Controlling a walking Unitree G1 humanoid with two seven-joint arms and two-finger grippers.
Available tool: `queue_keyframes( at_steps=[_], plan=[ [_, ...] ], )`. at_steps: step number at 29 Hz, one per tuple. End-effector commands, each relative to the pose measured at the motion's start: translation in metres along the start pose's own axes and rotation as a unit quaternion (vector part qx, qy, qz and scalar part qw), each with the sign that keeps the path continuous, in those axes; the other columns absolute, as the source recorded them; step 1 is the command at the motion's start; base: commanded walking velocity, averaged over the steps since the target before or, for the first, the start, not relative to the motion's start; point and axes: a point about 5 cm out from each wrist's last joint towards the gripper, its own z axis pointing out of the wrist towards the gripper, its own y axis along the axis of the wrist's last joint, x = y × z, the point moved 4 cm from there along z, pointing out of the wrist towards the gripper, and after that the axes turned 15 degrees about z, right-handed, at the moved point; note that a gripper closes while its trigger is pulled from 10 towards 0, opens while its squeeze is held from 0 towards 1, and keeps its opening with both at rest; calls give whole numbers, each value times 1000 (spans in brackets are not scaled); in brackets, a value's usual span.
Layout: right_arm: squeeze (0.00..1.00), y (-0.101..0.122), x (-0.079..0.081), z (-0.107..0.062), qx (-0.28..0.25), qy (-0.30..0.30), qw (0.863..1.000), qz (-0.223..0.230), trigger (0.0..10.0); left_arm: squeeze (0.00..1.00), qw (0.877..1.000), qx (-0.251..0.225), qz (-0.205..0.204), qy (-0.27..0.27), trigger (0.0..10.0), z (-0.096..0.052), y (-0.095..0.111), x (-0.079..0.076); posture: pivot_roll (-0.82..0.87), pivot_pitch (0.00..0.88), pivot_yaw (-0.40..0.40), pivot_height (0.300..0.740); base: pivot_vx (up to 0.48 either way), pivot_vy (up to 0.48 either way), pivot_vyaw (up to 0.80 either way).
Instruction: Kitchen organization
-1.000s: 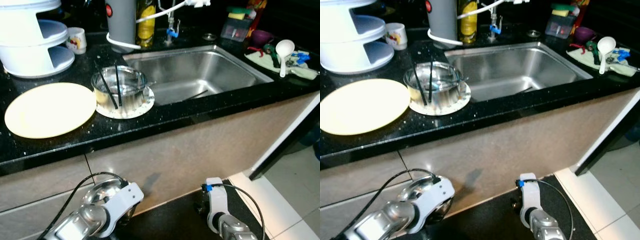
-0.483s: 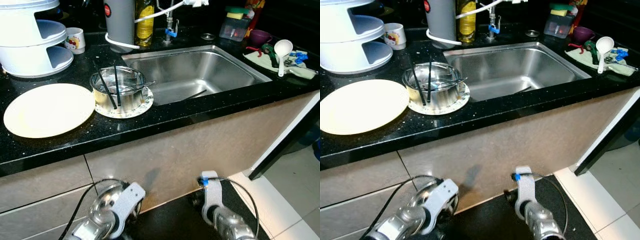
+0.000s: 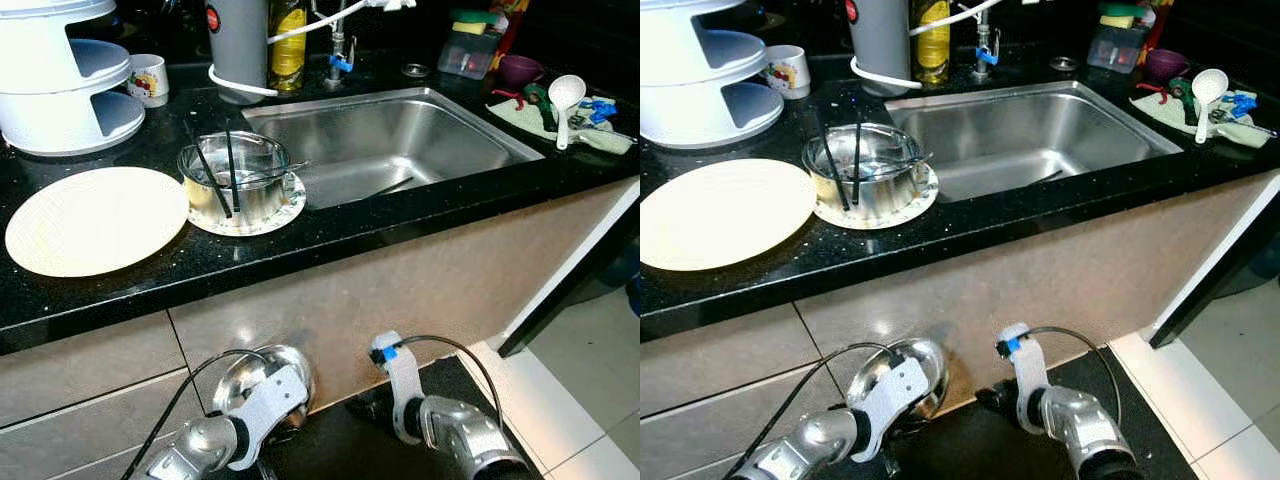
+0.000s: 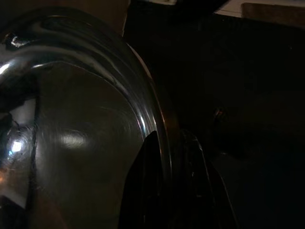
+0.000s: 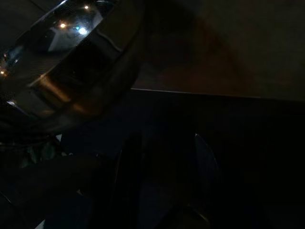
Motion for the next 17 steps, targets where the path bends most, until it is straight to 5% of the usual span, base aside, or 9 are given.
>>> queue_keyframes(
  at_steps=[1, 8, 17],
  plan=[
    [0, -8, 0, 0, 18, 5, 1000, 0, 10000, 0, 999, -8, 27, -31, 0, -7, -1, -7, -107, 201, -53, 740, 0, 0, 0],
    [0, -14, -4, -5, 40, -1, 999, -3, 10000, 0, 989, -38, 94, -108, 0, -29, 2, -10, -101, 196, -56, 740, 0, 0, 0],
    [0, -5, -17, -4, 29, -36, 997, 54, 10000, 0, 962, 21, 234, -137, 0, -20, -19, -9, -88, 185, -53, 740, 0, 0, 0]
  ],
)
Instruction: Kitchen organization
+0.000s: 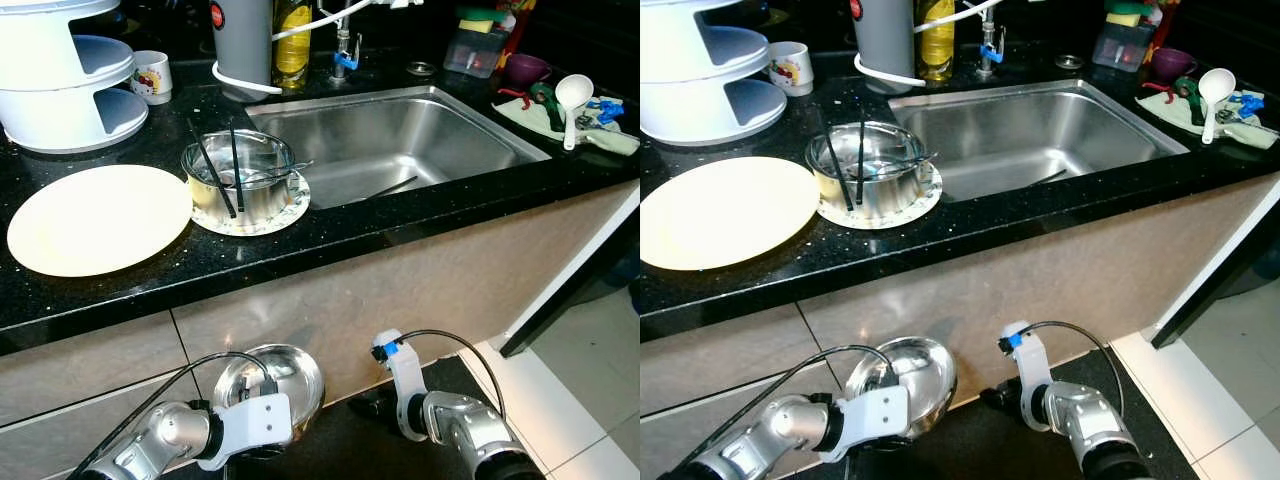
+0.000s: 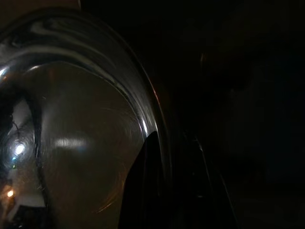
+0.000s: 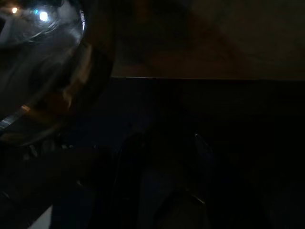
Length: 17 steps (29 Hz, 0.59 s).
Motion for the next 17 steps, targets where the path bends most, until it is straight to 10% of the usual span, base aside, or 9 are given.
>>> queue_keyframes(
  at_steps=[1, 15, 17],
  plan=[
    [0, -7, -5, 0, 9, -8, 1000, 20, 10000, 0, 1000, 6, 18, -18, 0, 4, -1, -10, -88, 185, -53, 740, 0, 0, 0],
    [0, -8, -10, 1, 29, -15, 997, 75, 10000, 0, 979, 112, 167, 12, 0, 13, -22, -6, -89, 206, -56, 740, 0, 0, 0],
    [541, -9, -4, 4, 39, -2, 996, 76, 10000, 0, 979, 119, 163, 36, 0, 13, -22, -3, -90, 208, -61, 740, 0, 0, 0]
  ],
)
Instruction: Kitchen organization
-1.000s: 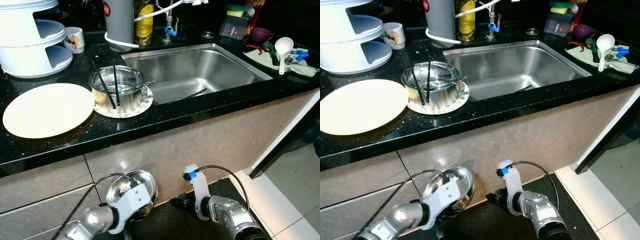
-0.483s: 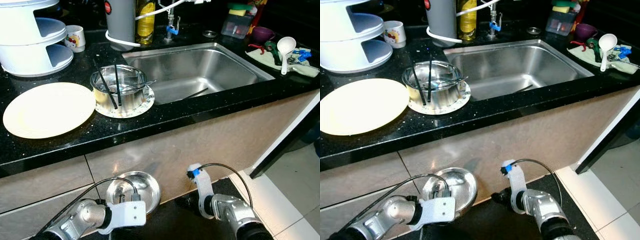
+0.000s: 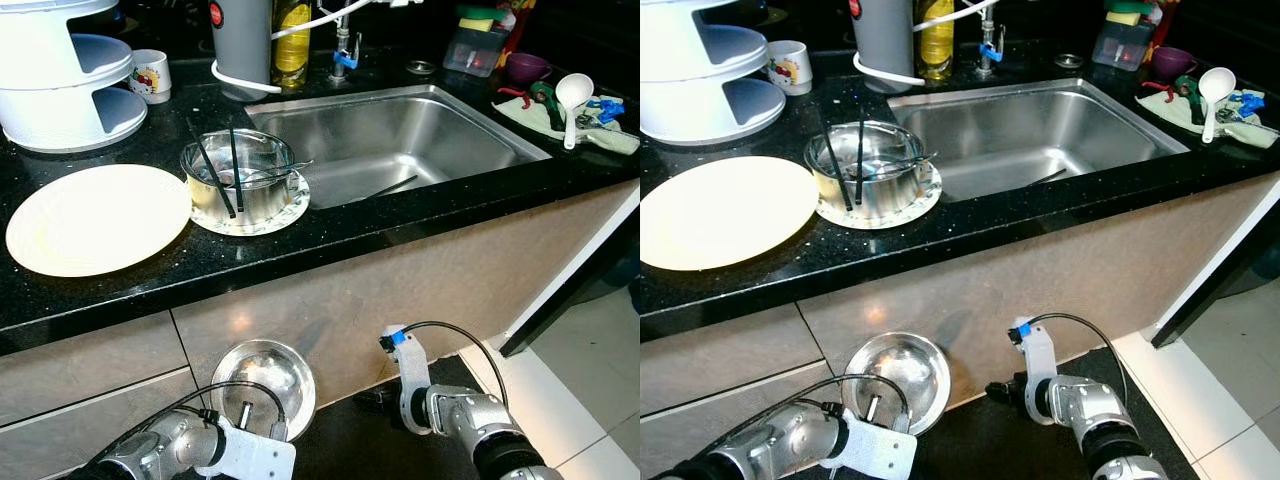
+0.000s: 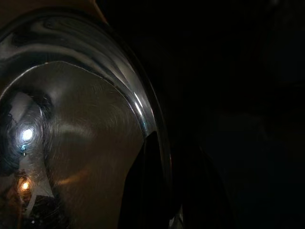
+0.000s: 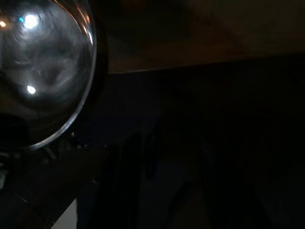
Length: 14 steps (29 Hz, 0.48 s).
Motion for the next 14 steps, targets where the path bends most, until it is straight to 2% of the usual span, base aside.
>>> queue_keyframes(
  at_steps=[1, 2, 3, 4, 14],
  plan=[
    [541, -6, 3, 3, 15, 8, 1000, 12, 10000, 0, 999, 20, -3, 34, 0, -1, -5, 9, -90, 208, -61, 740, 0, 0, 0],
    [1000, -7, 7, 4, 21, 15, 1000, 10, 10000, 0, 999, 22, -4, 42, 0, -1, -4, 10, -90, 208, -61, 740, 0, 0, 0],
    [1000, -7, 7, 4, 21, 15, 1000, 10, 10000, 0, 999, 22, -4, 42, 0, -1, -4, 10, -90, 208, -61, 740, 0, 0, 0],
    [1000, -9, 16, 8, 38, 30, 999, 5, 10000, 0, 998, 21, 12, 61, 0, 1, -2, 13, -92, 212, -67, 740, 0, 0, 0],
    [1000, -6, 27, 18, 52, 33, 998, 9, 10000, 0, 994, 8, 47, 98, 0, 3, 3, 21, -98, 214, -70, 740, 0, 0, 0]
  ],
)
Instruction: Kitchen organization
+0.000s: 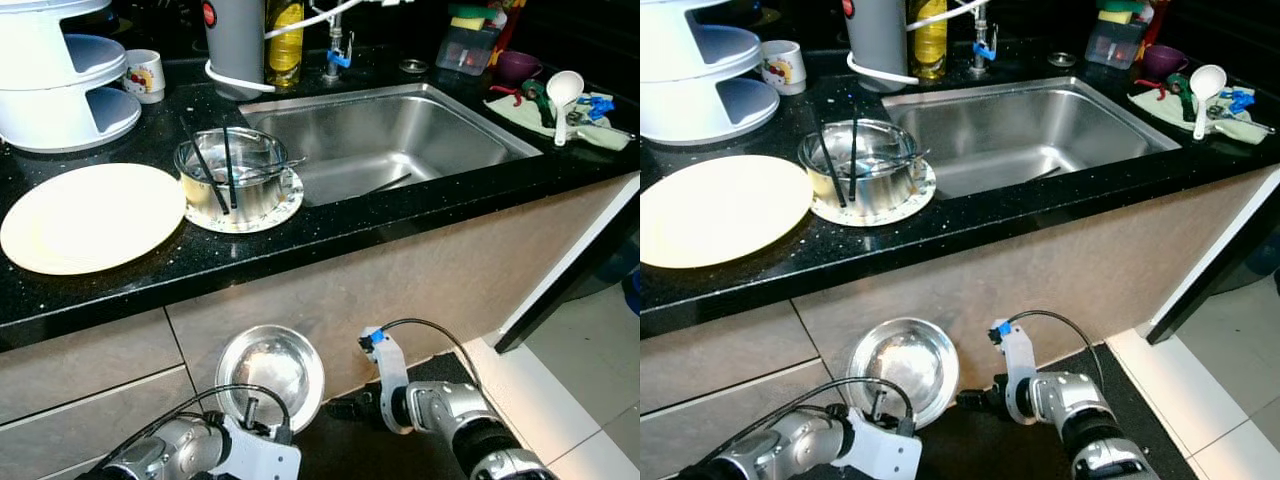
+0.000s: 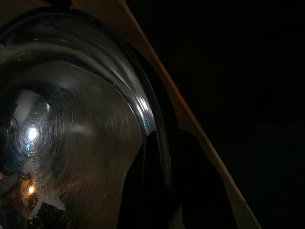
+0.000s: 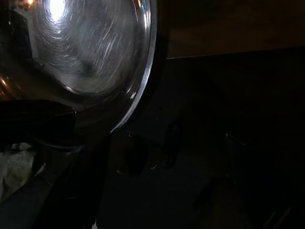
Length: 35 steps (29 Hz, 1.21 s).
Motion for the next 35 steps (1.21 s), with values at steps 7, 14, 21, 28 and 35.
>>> queue_keyframes(
  at_steps=[7, 14, 21, 28, 35],
  plan=[
    [0, 8, 15, 11, -26, 12, 1000, 0, 10000, 0, 998, -22, -26, 45, 0, 1, 3, 15, -94, 218, -75, 740, 0, 0, 0],
    [0, 22, 19, 9, -54, 20, 998, 17, 10000, 0, 987, -70, -128, 60, 0, -2, 11, 17, -92, 221, -75, 740, 0, 0, 0],
    [0, 20, 6, 4, -42, -6, 999, 15, 10000, 0, 984, -124, -121, 45, 0, -14, 18, 20, -85, 228, -72, 740, 0, 0, 0],
    [0, 17, 2, 4, -34, -19, 999, 24, 10000, 0, 986, -132, -90, 42, 0, -17, 19, 21, -85, 228, -72, 740, 0, 0, 0],
    [0, 12, 3, 6, -10, -25, 999, 18, 10000, 0, 986, -145, -75, 33, 0, -19, 20, 24, -86, 228, -76, 740, 0, 0, 0]
  ],
)
